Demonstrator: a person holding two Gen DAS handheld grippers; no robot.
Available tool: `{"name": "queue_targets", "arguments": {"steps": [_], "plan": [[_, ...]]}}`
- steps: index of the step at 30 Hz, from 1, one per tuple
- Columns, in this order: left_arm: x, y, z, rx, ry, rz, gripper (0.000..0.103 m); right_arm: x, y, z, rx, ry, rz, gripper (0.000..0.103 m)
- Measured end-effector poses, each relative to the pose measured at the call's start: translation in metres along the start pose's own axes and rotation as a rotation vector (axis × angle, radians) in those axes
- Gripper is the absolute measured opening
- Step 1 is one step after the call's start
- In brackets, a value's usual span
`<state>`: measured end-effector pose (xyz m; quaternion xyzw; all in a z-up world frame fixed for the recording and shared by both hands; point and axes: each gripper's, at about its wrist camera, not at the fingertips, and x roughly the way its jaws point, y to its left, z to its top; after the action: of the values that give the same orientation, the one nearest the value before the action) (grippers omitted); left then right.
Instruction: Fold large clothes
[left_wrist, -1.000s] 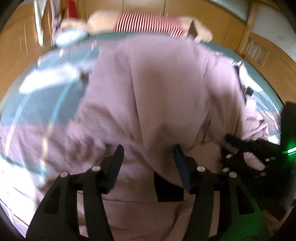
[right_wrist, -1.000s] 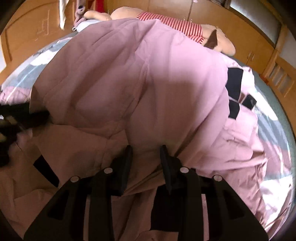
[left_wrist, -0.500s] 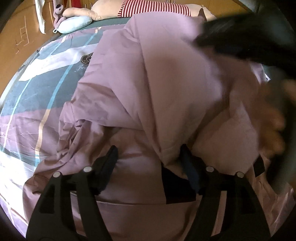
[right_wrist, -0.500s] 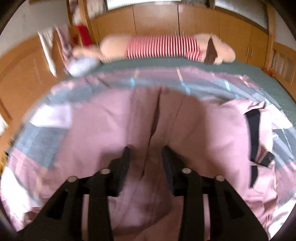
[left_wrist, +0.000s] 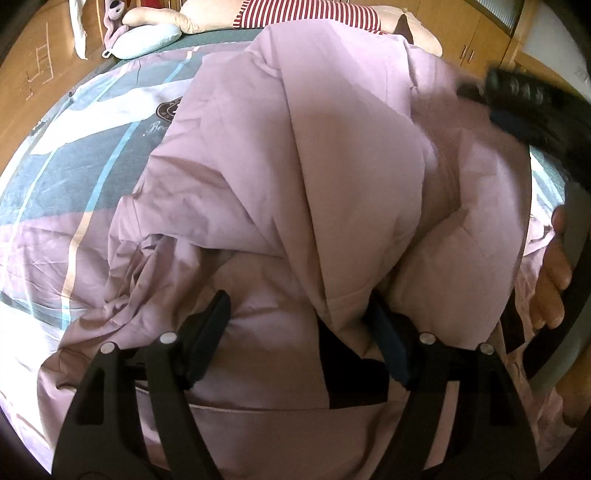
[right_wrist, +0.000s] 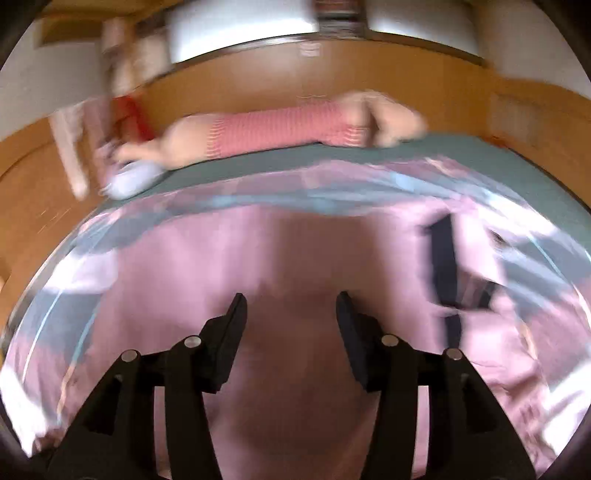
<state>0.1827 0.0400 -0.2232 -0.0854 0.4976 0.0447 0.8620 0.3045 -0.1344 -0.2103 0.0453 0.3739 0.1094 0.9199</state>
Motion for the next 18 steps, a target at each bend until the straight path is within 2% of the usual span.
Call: {"name": "queue_targets", "arguments": {"steps": [1,3,4,7,10,11,12,14,16,18], "plan": [[0.000,-0.001,0.000,0.001,-0.002,-0.001,0.078,0.019,0.004,-0.006,-0.084,0.081,-0.035,0.050],[0.002,0.000,0.001,-0.003,-0.003,-0.006,0.079,0.029,0.026,-0.020,-0.305,0.068,-0.166,0.050],[0.003,0.001,0.001,-0.005,-0.002,-0.009,0.079,0.032,0.036,-0.029,-0.367,0.050,-0.222,0.051],[0.004,0.002,0.002,-0.003,0.003,-0.010,0.080,0.033,0.037,-0.035,-0.343,0.036,-0.237,0.052],[0.000,0.004,0.003,-0.011,0.002,-0.013,0.079,0.028,0.033,-0.036,-0.326,0.056,-0.201,0.052],[-0.005,0.005,0.004,-0.023,-0.003,-0.014,0.079,0.019,0.029,-0.034,-0.293,0.061,-0.164,0.052],[-0.012,0.005,0.005,-0.028,-0.012,-0.012,0.079,0.002,0.020,-0.035,-0.220,0.045,-0.082,0.052],[-0.030,0.006,0.006,-0.021,-0.052,-0.005,0.079,-0.034,0.006,-0.043,-0.118,-0.017,0.026,0.052],[-0.050,0.006,0.007,-0.005,-0.107,-0.003,0.080,-0.055,-0.003,-0.051,-0.088,-0.041,0.042,0.058],[-0.058,0.007,0.008,0.004,-0.127,-0.002,0.085,-0.057,-0.002,-0.061,-0.110,0.004,0.065,0.058]]}}
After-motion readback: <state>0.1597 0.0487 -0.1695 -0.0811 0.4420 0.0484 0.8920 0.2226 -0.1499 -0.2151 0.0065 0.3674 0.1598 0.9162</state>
